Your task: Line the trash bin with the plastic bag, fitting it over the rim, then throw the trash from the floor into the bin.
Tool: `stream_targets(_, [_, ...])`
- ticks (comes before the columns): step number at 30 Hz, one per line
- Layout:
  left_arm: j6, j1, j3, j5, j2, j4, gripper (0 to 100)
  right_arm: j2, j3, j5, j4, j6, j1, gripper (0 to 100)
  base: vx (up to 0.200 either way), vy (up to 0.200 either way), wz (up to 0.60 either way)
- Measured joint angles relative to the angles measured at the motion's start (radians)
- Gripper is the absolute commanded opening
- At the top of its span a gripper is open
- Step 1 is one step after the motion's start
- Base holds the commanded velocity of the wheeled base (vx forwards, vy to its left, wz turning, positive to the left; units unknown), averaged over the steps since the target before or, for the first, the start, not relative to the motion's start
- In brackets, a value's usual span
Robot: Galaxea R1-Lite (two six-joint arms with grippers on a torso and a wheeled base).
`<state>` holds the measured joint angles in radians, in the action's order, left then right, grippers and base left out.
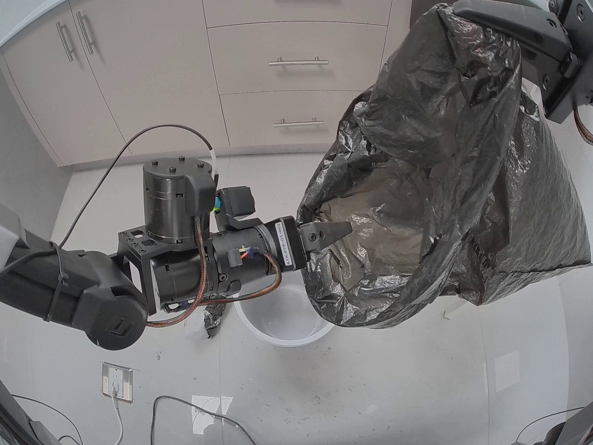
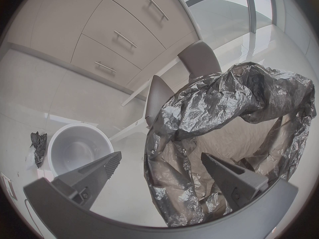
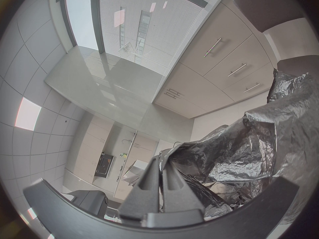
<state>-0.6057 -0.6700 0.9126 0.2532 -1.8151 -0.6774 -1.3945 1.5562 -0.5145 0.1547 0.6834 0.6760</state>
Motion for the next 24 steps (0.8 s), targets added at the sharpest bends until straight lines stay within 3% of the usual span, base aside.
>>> stream_targets(1, [0.000,0.000,0.002,0.000,-0.001,0.000,0,0.000,0.000,0.000,0.000,0.000,0.000,0,0.000,0.000,0.00])
stream_targets(24, [-0.002,-0.030,0.049,-0.007,-0.012,0.006,0,0.014,-0.057,0.004,-0.001,-0.012,-0.010,0,0.000,0.000,0.00])
